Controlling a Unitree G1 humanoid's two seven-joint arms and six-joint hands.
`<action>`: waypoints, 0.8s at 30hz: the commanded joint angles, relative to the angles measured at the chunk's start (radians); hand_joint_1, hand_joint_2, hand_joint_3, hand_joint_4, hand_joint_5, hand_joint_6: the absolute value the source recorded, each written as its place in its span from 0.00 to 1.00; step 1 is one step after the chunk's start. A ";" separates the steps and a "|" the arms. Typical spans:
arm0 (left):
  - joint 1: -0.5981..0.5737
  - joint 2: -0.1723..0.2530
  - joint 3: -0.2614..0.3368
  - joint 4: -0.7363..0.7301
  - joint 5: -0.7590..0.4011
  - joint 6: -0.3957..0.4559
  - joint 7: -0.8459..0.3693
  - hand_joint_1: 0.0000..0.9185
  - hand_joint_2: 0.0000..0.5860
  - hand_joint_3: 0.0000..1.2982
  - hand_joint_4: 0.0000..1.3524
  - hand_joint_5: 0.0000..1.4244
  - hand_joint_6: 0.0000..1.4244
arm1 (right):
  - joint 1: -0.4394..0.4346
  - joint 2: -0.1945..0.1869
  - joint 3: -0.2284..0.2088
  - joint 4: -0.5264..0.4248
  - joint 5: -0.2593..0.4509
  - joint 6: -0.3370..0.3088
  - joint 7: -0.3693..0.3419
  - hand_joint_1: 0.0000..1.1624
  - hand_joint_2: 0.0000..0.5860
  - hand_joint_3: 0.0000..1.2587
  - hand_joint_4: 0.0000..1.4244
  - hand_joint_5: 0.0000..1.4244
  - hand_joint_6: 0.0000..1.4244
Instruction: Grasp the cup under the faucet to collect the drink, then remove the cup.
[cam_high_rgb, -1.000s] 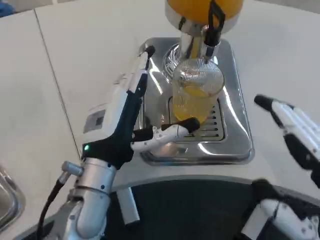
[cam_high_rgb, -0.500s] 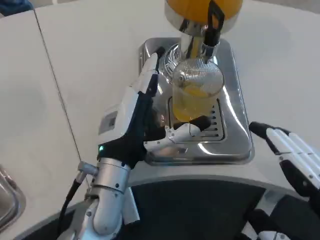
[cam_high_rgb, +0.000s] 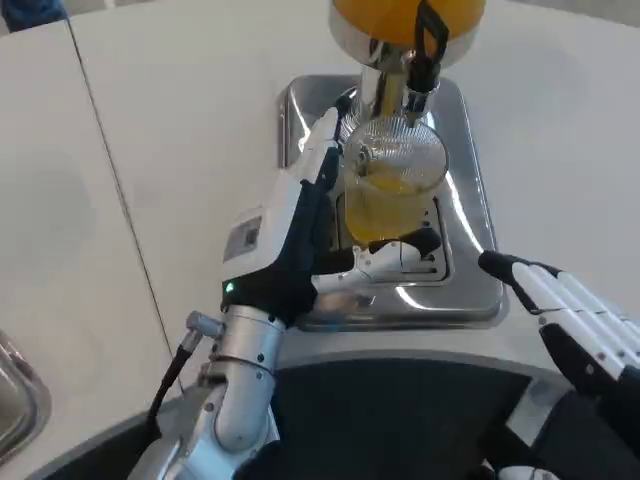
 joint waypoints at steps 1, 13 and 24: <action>-0.040 -0.015 -0.009 0.063 -0.005 -0.022 0.030 0.37 0.07 0.00 0.00 0.13 0.15 | -0.009 -0.001 0.010 -0.025 -0.009 0.028 0.017 0.26 0.76 0.00 0.00 0.00 0.03; -0.115 -0.036 -0.008 0.184 -0.032 -0.042 0.082 0.41 0.09 0.00 0.00 0.18 0.21 | -0.018 -0.004 0.015 -0.042 -0.014 0.062 0.037 0.26 0.74 0.00 0.00 0.00 0.03; -0.140 -0.056 -0.057 0.223 0.007 -0.025 0.130 0.44 0.09 0.00 0.00 0.20 0.23 | -0.044 0.000 0.018 -0.049 -0.011 0.112 0.042 0.26 0.74 0.00 0.00 0.00 0.04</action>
